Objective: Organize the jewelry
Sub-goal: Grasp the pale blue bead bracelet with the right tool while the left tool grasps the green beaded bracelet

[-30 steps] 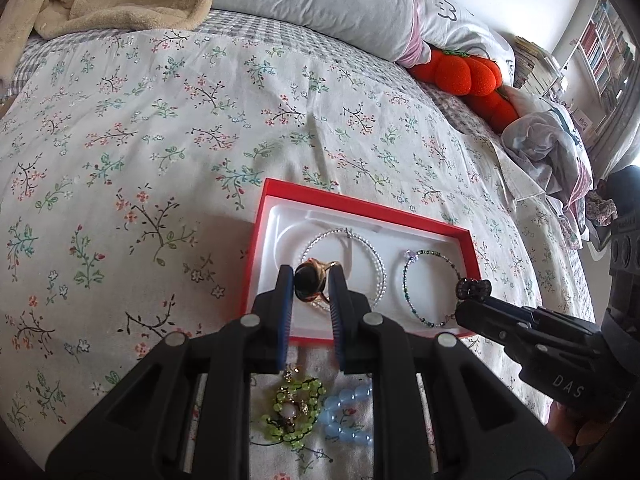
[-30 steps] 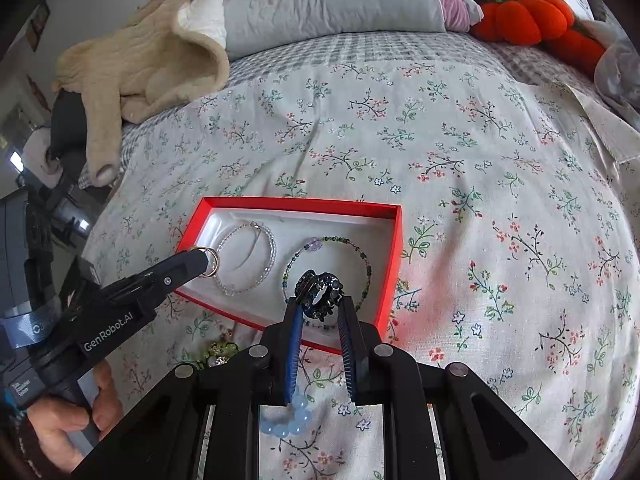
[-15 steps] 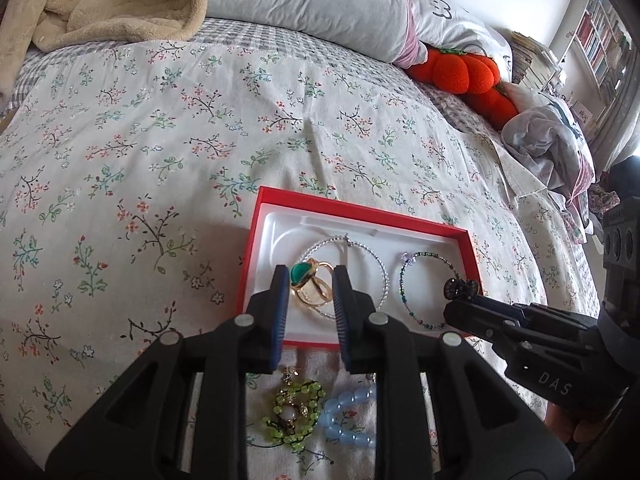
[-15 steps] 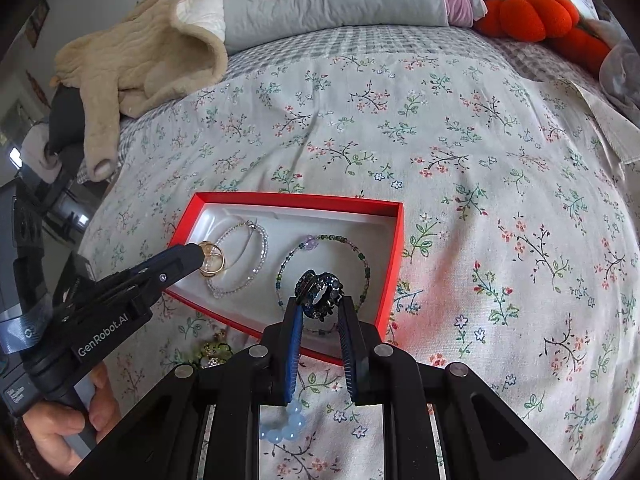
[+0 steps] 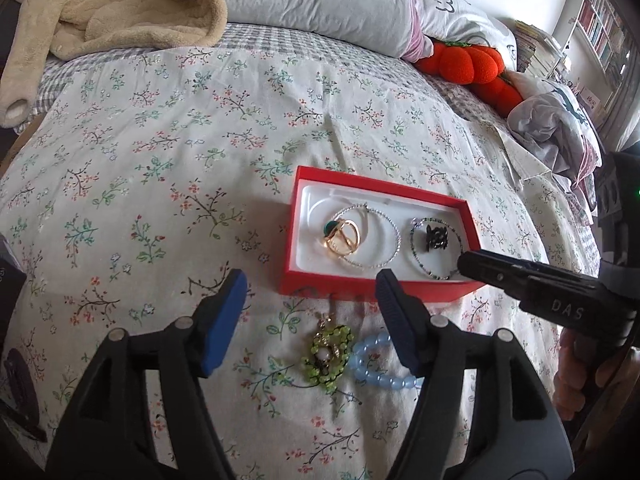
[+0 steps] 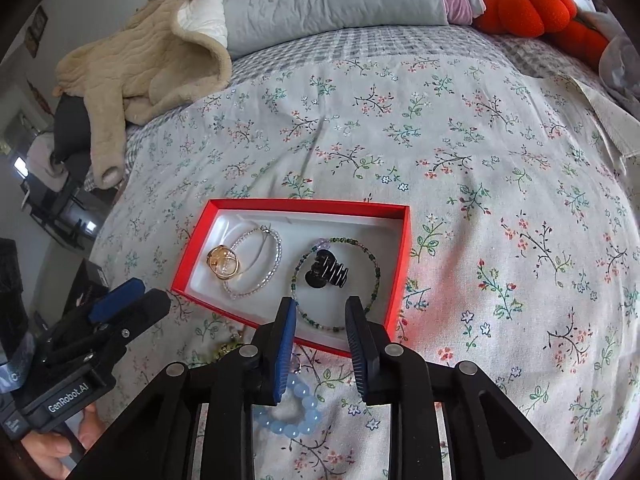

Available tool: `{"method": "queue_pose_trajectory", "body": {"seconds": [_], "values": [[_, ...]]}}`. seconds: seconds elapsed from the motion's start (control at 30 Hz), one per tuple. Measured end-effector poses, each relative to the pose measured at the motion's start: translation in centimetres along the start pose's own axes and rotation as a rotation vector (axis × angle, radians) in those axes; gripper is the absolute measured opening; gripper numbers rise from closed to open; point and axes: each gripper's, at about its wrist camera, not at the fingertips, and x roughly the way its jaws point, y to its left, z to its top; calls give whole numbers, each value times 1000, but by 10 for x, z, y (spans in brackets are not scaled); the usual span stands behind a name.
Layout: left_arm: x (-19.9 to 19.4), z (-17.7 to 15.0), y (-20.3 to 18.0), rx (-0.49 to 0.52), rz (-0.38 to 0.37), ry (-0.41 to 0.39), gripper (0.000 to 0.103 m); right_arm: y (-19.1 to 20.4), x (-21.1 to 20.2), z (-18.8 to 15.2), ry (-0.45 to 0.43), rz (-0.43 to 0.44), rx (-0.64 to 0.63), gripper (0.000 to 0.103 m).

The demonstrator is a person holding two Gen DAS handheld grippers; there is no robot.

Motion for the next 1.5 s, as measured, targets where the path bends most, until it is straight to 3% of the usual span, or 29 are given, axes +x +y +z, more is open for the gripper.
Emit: {"method": "queue_pose_trajectory", "body": {"seconds": [0.1, 0.13, 0.4, 0.73, 1.0, 1.2, 1.27, 1.33, 1.37, 1.5], "values": [[0, -11, 6, -4, 60, 39, 76, 2, -13, -6, -11, 11, -2, 61], [1, -15, 9, -5, 76, 51, 77, 2, -17, -8, -20, 8, -3, 62], [2, -32, 29, 5, 148, 121, 81, -7, -26, -30, 38, -48, 27, 63], [7, -36, 48, -46, 157, 173, 81, -8, -2, -53, 140, -89, 73, 63], [18, -43, 44, -3, 144, 220, 81, 3, 27, -59, 169, -144, 47, 63], [21, -42, 42, 8, 127, 225, 81, 11, 45, -67, 163, -202, 2, 52], [22, -42, 42, -4, 119, 228, 81, 20, 46, -70, 150, -221, -59, 41], [22, -40, 42, -9, 109, 225, 81, 27, 46, -73, 148, -206, -98, 18], [21, -39, 42, -11, 103, 223, 81, 30, 46, -75, 152, -194, -114, 12], [20, -35, 40, -29, 52, 215, 81, 31, 43, -73, 161, -166, -119, 12]]}}
